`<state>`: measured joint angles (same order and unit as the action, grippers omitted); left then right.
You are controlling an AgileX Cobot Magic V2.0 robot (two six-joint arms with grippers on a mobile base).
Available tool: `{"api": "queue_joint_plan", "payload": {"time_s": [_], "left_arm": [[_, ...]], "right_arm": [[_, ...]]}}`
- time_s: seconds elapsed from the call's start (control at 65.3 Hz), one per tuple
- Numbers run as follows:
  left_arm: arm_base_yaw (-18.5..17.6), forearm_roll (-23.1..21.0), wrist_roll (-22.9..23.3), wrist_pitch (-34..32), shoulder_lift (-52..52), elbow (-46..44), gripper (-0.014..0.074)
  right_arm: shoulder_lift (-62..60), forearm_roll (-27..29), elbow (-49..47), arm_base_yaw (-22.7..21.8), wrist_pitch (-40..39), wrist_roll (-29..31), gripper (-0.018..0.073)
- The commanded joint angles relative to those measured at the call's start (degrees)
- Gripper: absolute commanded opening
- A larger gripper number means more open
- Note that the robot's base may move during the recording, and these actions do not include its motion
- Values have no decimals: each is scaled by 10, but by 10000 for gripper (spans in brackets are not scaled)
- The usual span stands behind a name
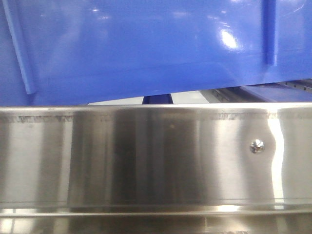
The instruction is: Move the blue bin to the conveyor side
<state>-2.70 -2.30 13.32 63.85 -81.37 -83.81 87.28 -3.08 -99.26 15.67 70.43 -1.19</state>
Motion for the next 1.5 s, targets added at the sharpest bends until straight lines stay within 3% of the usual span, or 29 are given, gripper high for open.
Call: {"api": "queue_joint_plan", "payload": {"time_s": [0.0, 0.352, 0.873, 1.195, 1.486], "left_arm": [[2, -9, 4, -3, 1, -2, 8], [2, -9, 4, -10, 5, -4, 2], [2, -9, 4, -16, 93, -5, 1], [2, -10, -12, 42, 158, -4, 1], [2, -20, -24, 61, 232, 35, 1]], "right_arm": [[-4, -8, 0, 0, -5, 6, -71], [-13, -8, -1, 0, -5, -13, -71], [-134, -8, 2, 0, -5, -54, -73], [-270, -8, 138, 0, -5, -68, -73], [-349, -8, 185, 0, -5, -68, -73]]}}
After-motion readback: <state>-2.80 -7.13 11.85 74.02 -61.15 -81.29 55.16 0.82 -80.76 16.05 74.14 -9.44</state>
